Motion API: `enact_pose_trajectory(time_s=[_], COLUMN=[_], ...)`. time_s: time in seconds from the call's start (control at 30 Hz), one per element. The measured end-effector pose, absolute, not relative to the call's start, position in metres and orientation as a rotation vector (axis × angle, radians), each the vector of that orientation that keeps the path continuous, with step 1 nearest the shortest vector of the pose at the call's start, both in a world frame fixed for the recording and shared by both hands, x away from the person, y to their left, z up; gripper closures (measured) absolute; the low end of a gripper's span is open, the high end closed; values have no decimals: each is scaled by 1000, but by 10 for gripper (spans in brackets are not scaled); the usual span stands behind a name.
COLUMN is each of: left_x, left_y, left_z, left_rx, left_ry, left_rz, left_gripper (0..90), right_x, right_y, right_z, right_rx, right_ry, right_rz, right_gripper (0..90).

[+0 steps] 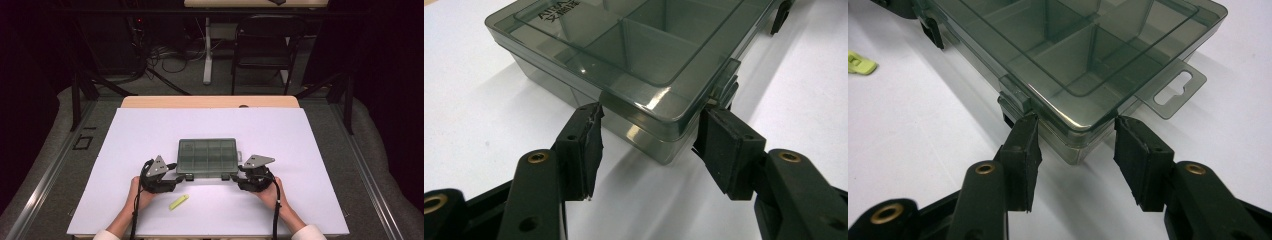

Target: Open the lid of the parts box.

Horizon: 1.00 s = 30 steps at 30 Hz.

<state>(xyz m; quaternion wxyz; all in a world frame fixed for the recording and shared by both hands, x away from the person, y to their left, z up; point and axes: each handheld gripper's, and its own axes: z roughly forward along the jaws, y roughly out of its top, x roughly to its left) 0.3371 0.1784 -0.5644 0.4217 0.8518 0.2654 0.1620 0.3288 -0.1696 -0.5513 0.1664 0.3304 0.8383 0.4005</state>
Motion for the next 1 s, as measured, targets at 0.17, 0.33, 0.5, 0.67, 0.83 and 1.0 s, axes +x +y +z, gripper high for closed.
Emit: enact_pose_trajectory(time_s=[0.17,0.33,0.5,0.67,0.83,1.0], left_x=[337,337,337,337,337,338], left_y=[178,178,179,179,179,178], left_z=[-564,-564,-564,-564,-564,-565], left_rx=[2134,2133,2132,2134,2134,2143], left_ry=[664,664,664,663,662,673], left_rz=[406,405,403,404,403,398], left_gripper=[438,439,440,441,449,521], right_x=[328,328,330,328,329,331], right_y=[-169,-169,-172,-171,-172,-176], right_z=[-551,-551,-552,-551,-552,-553], right_rx=[933,928,964,946,976,1017], right_ry=[2394,2390,2386,2385,2382,2382], right_rz=[1121,1120,1172,1149,1173,1225], right_gripper=[524,529,544,543,558,597])
